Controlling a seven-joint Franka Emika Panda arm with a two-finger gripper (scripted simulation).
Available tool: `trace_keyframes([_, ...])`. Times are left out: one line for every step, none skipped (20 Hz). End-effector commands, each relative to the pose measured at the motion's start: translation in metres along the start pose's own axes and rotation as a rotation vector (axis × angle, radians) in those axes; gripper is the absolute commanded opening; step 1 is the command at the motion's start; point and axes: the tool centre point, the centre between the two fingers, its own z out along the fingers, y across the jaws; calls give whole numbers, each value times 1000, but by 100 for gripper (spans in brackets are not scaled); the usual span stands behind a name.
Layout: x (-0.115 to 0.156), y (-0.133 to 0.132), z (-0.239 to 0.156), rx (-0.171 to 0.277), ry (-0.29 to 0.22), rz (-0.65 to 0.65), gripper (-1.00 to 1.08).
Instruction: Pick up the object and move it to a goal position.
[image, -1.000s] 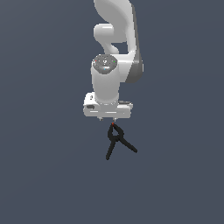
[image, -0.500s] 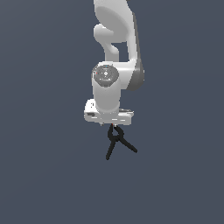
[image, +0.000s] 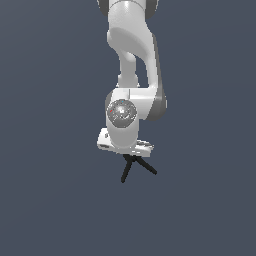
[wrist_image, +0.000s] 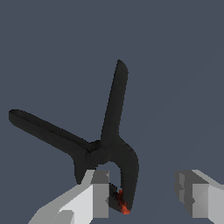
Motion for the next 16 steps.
trace_keyframes([9,-2,8,-1,-20,21,28])
trace_keyframes([12,-3,11,-2,-27,29,28])
trace_keyframes([16,-3,14,-2,-34,36,28])
trace_keyframes([19,-4,17,-3,-41,44,28])
trace_keyframes([22,-5,19,-3,-48,51,28])
trace_keyframes([25,-5,22,-4,-55,58,28])
trace_keyframes([28,-6,25,-4,-62,65,28])
trace_keyframes([31,-6,28,-4,-68,72,28])
trace_keyframes([34,-6,30,-5,-74,78,28])
trace_keyframes([37,-7,33,-5,-81,85,28])
trace_keyframes([39,-7,36,-5,-87,91,28])
trace_keyframes([42,-8,38,-6,-92,97,28])
trace_keyframes([45,-8,41,-6,-98,103,28])
trace_keyframes([47,-8,43,-6,-104,109,28])
trace_keyframes([49,-8,45,-7,-109,115,28])
trace_keyframes([52,-9,48,-7,-114,120,28])
